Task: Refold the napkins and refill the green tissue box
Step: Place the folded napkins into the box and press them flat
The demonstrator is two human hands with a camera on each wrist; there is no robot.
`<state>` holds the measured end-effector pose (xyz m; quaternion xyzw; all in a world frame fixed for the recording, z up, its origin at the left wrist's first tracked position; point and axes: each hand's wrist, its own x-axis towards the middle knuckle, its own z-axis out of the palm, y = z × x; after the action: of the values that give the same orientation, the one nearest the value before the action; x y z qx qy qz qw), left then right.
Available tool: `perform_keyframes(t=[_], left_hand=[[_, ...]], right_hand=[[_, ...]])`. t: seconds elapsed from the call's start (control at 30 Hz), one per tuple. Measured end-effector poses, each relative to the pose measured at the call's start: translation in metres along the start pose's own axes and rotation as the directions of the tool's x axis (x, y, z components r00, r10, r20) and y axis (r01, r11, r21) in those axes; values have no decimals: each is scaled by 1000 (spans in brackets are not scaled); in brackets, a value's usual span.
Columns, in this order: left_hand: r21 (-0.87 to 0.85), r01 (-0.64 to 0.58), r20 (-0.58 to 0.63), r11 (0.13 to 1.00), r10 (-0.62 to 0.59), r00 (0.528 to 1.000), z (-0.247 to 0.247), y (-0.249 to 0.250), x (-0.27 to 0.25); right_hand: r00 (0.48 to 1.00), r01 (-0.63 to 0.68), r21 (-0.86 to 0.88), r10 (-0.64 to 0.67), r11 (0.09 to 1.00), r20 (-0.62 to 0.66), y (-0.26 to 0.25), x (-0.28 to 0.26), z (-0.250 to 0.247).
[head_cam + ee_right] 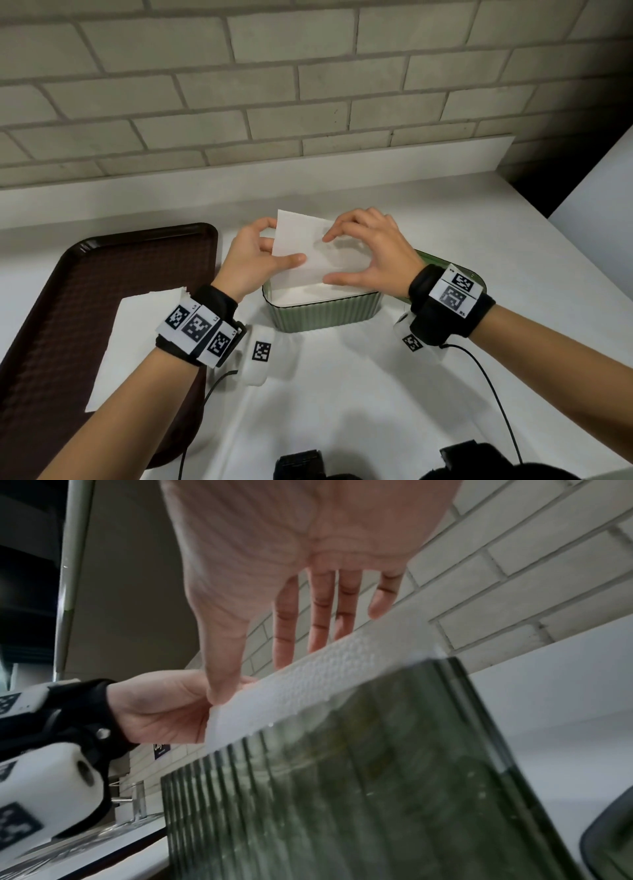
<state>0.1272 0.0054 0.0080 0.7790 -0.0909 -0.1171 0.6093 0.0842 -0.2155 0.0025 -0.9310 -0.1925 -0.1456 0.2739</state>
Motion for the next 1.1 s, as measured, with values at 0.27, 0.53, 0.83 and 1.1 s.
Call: perform_keyframes(t=[0.27,0.53,0.83,1.1], left_hand=[[191,-147,133,970,123,983,0,-13,-15],[211,-167,94,963,150,984,0,-16,-28],[616,-274,113,739,261,959,11,6,-22],[634,-515,-5,577,669,743,-4,36,-10]], right_hand=[[990,-45,-57,52,997,135,11,-8,-4],[977,58,-117,-32,991,210,20,-22,-13],[996,50,-145,-39,988,78,8,5,-17],[937,208,-212,-257,955,-238,-1,26,-51]])
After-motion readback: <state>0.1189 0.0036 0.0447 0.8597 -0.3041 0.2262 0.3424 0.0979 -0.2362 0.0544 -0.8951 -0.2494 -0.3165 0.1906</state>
